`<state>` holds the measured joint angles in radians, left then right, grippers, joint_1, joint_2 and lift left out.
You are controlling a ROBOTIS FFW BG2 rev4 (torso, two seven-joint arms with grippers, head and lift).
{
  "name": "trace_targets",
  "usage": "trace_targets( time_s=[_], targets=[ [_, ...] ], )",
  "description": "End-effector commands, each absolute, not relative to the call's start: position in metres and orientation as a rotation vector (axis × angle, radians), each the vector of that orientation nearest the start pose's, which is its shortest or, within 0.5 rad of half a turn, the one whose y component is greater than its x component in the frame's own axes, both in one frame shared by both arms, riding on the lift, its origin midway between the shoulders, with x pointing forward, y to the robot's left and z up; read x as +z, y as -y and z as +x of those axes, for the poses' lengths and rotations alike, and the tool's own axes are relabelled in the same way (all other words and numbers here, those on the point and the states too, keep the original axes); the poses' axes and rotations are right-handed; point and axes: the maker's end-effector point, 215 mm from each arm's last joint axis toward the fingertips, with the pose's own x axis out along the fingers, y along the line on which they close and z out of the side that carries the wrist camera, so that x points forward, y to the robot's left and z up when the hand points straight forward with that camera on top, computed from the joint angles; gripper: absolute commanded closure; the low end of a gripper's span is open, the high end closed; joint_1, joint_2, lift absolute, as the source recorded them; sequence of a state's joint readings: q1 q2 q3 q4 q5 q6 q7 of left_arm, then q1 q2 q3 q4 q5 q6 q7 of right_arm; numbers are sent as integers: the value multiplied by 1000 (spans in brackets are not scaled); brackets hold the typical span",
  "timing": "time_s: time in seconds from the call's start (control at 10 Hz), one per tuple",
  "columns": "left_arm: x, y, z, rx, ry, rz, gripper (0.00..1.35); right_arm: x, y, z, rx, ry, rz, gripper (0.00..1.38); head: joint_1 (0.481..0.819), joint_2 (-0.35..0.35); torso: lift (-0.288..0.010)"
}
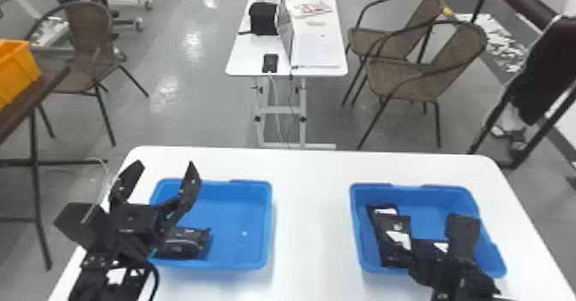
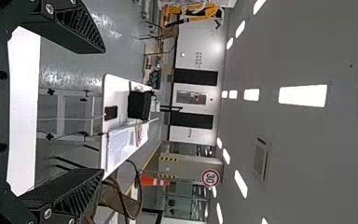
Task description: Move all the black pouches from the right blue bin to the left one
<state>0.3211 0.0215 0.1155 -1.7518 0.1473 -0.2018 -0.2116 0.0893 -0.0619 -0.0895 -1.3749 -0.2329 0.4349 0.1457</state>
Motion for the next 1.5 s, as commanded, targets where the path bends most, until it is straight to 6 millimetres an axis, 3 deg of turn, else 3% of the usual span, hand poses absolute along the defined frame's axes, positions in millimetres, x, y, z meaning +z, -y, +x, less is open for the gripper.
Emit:
trace_targets(
  time_s=[0.0,0.1,0.2,0.3,0.5,0.6,0.7,1.0,1.2,1.4],
  targets=[
    [-349,-261,488,-86,78,-77,119,-605,249,477,54,-700,273,510,695,15,0],
    [-350,-262,488,-84,77,-77,119,-611,249,472,53,-717,283,881,695,14,0],
    [-349,-262,488,-84,79,-76,119,-614,249,468,53,-726,284,1141,695,14,0],
    [-349,-262,487,-84,80,-76,119,-615,248,467,51,-727,288,1282,695,14,0],
    [-347,-260,488,-86,87,-79,119,-612,249,464,39,-717,306,1280,695,15,0],
    [-346,-259,489,-88,88,-80,119,-599,248,465,42,-689,317,1280,695,14,0],
    [-349,-257,489,-91,80,-89,119,-578,248,471,51,-644,313,1280,695,13,0],
    [-348,-256,491,-93,73,-106,113,-487,240,505,150,-493,255,1280,695,14,0],
    [-355,-255,494,-93,31,-168,111,-429,193,544,418,-404,208,1280,695,27,0],
    [-359,-243,504,-133,-28,-286,111,-399,128,565,671,-387,145,1280,695,89,0]
  ],
)
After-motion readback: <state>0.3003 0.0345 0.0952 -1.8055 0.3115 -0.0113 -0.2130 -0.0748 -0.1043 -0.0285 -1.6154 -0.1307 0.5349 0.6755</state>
